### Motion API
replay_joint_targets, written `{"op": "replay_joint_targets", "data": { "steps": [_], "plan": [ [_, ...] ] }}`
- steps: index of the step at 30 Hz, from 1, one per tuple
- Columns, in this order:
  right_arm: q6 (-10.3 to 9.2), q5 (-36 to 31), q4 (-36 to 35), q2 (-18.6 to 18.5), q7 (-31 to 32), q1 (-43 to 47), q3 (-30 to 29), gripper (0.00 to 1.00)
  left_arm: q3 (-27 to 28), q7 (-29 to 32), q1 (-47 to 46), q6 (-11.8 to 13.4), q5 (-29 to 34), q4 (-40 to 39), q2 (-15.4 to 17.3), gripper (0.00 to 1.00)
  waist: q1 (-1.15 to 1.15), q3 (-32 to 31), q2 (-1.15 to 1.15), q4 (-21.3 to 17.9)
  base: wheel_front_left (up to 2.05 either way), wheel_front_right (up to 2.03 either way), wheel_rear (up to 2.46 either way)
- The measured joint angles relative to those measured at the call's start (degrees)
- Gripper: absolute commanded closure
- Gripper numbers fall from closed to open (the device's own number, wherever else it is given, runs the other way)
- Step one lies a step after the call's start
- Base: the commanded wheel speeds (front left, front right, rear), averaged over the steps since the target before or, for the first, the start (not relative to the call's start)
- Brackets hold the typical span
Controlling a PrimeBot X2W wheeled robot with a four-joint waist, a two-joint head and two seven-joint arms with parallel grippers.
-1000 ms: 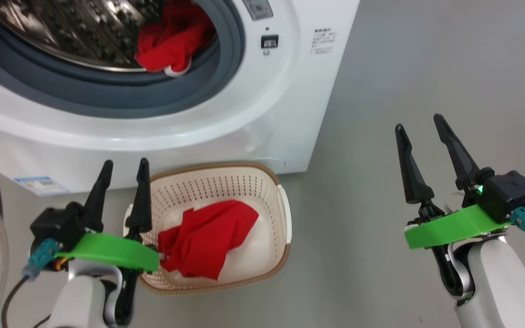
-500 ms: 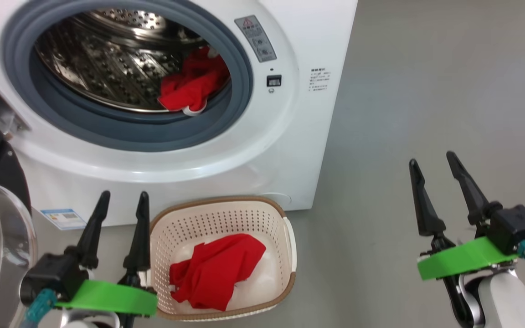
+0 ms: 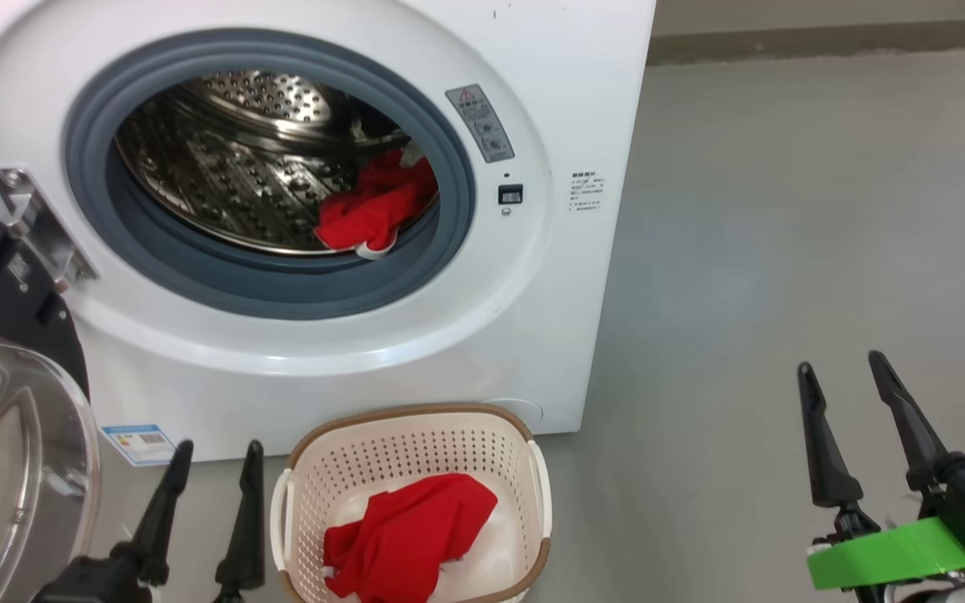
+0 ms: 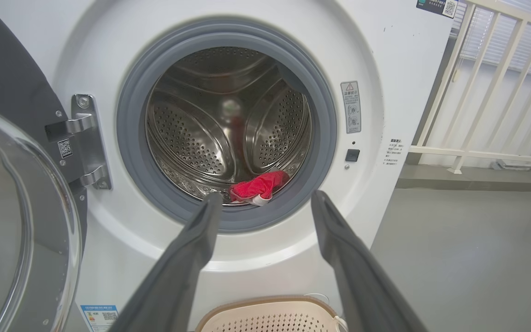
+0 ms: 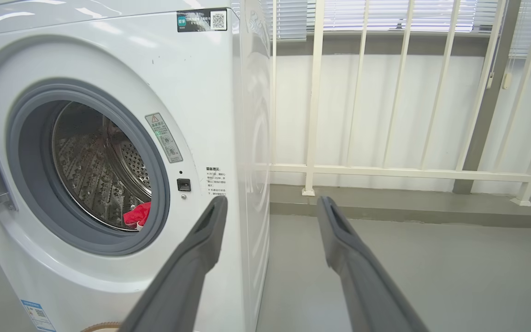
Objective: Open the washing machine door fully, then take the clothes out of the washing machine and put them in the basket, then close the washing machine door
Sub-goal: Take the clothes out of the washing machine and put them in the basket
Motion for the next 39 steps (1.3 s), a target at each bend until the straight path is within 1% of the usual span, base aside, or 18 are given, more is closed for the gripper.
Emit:
{"op": "replay_joint_targets", "data": {
  "steps": [4,9,19,22,39],
  "plan": [
    [0.0,0.1,-0.7,0.1,0.0,1.3,-0.3,0.0,0.0,0.2,1.7,0.0,0.0,-0.6,0.2,0.0,0.0,-0.9,0.0,0.2,0.0,0.0,0.0],
    [0.0,0.3,-1.0,0.2,0.0,1.3,-0.3,0.0,-0.6,0.2,1.9,0.1,-1.6,-1.5,0.2,0.0,0.0,-1.3,0.0,0.5,0.0,0.0,0.0],
    [0.0,0.3,-0.8,0.3,0.0,2.4,-0.3,0.0,-1.1,0.8,2.8,0.0,-1.8,-1.6,0.7,0.0,0.0,-1.9,0.0,0.7,0.0,0.0,0.0],
    [-0.01,0.3,-0.8,0.3,0.0,2.5,-0.2,0.0,-1.1,0.8,2.8,0.4,-1.8,-1.6,0.8,0.0,0.0,-2.0,0.0,0.6,0.0,0.0,0.0],
    [0.0,0.4,-0.8,0.3,0.0,2.4,0.4,0.0,-2.6,1.3,2.3,1.5,-2.5,-1.1,0.9,0.0,0.0,0.2,0.0,0.9,0.0,0.0,0.0]
  ]
}}
